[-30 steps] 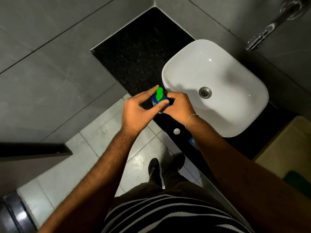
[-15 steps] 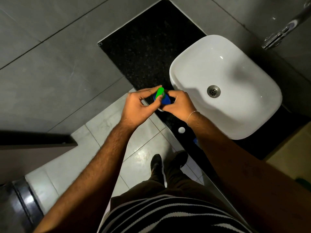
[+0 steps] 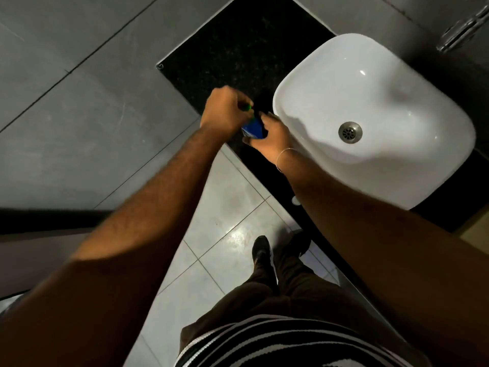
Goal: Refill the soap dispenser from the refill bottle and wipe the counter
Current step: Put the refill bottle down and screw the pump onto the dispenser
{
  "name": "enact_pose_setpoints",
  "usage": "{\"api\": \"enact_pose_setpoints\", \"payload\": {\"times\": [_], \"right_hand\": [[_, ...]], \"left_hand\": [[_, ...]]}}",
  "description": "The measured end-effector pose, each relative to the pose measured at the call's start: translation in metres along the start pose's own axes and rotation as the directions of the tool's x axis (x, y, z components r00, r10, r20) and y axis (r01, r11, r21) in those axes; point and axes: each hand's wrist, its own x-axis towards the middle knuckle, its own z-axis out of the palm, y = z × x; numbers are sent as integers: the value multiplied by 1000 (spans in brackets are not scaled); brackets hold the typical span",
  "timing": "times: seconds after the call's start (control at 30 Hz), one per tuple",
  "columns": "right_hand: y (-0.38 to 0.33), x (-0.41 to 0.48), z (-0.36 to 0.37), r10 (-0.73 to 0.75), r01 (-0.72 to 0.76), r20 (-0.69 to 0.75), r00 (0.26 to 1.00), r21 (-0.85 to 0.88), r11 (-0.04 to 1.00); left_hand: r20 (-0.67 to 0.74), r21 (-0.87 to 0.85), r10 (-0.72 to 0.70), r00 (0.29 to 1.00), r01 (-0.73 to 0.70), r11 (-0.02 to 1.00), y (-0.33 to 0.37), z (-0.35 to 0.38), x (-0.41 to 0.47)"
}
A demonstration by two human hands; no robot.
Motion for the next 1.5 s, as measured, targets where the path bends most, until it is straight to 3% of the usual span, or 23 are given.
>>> {"api": "enact_pose_setpoints", "payload": {"times": [0.17,0.53,0.8,1.0,1.27,1.5], "right_hand": [[19,-41,-8,31,-22,-84,996,103,994],[51,-114,-41,23,-12,-124,992,91,996],[54,-134,-37,24,-18,-144,989,41,999],[64,-197,-29,-111,110,-45,993,-27,994],[68,-244,-49,-180,180,11,984,-94,979],[62,-243,-63,-239,232,-93,967,-80,969]], "left_hand": [[6,42,-38,999,38,998,-5,8,30],[-17,65,43,999,-42,997,-6,5,70],[-14,-28,5,1000,-5,1000,-15,7,65],[-128,-121,-57,990,41,992,-16,22,47],[-120,-105,-39,992,27,994,-22,22,51],[-112,-190,-40,993,18,982,-28,26,56]]}}
